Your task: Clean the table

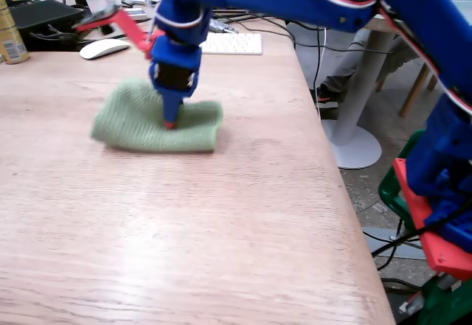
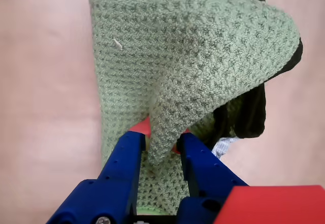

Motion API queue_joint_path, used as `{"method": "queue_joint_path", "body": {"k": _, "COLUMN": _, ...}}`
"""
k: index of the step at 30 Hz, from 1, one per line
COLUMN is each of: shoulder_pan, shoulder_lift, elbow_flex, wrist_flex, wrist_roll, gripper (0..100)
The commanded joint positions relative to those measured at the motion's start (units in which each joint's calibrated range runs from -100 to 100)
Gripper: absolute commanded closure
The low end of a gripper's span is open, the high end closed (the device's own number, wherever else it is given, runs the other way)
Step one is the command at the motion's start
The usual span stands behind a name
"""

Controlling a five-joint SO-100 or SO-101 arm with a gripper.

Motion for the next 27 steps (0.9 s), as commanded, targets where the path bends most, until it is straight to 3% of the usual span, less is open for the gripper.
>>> {"method": "queue_joint_path", "body": {"k": 1, "shoulder_pan": 18.5, "shoulder_lift": 3.7, "elbow_flex": -5.7, "wrist_flex": -0.8, "wrist_roll": 6.9, "gripper": 100}}
{"method": "queue_joint_path", "body": {"k": 4, "shoulder_pan": 29.7, "shoulder_lift": 8.9, "elbow_flex": -9.9, "wrist_flex": -7.4, "wrist_roll": 12.8, "gripper": 100}}
{"method": "queue_joint_path", "body": {"k": 8, "shoulder_pan": 37.3, "shoulder_lift": 15.6, "elbow_flex": -12.1, "wrist_flex": -26.3, "wrist_roll": 16.1, "gripper": 100}}
{"method": "queue_joint_path", "body": {"k": 14, "shoulder_pan": 41.7, "shoulder_lift": 12.9, "elbow_flex": -11.1, "wrist_flex": -28.2, "wrist_roll": 15.3, "gripper": 100}}
{"method": "queue_joint_path", "body": {"k": 17, "shoulder_pan": 41.5, "shoulder_lift": 1.3, "elbow_flex": -4.5, "wrist_flex": -28.2, "wrist_roll": 9.3, "gripper": 100}}
{"method": "queue_joint_path", "body": {"k": 20, "shoulder_pan": 38.2, "shoulder_lift": -17.0, "elbow_flex": 14.9, "wrist_flex": -28.2, "wrist_roll": 3.2, "gripper": 100}}
{"method": "queue_joint_path", "body": {"k": 23, "shoulder_pan": 30.7, "shoulder_lift": -35.8, "elbow_flex": 36.2, "wrist_flex": -28.3, "wrist_roll": 0.1, "gripper": 100}}
{"method": "queue_joint_path", "body": {"k": 27, "shoulder_pan": 15.5, "shoulder_lift": -60.6, "elbow_flex": 60.2, "wrist_flex": -28.3, "wrist_roll": -8.3, "gripper": 100}}
